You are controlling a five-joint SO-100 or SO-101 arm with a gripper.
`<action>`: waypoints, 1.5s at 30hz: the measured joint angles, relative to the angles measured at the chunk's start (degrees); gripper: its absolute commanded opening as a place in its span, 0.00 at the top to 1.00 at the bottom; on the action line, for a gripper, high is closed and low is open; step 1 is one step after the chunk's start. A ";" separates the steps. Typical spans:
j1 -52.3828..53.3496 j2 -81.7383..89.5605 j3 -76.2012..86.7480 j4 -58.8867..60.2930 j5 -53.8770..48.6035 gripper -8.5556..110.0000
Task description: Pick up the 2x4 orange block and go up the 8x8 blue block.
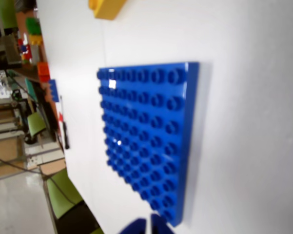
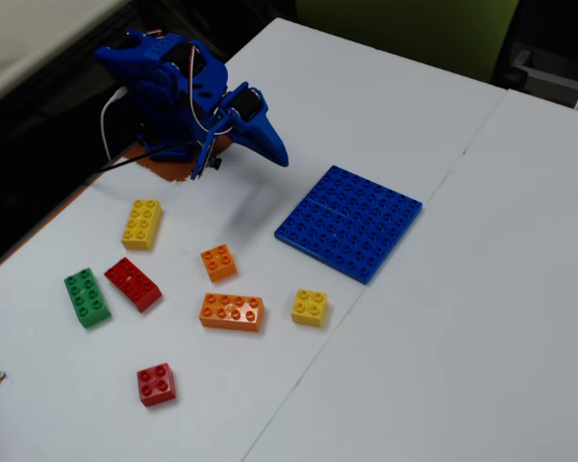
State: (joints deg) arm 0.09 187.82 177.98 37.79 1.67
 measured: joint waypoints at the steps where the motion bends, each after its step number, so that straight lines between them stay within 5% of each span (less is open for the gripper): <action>1: 0.00 0.00 0.00 0.00 0.00 0.93; 28: 0.62 -1.58 -0.88 1.58 0.70 0.92; 45: 15.82 -35.60 -38.76 18.72 5.10 0.91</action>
State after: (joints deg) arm 15.91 152.23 139.22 56.51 6.77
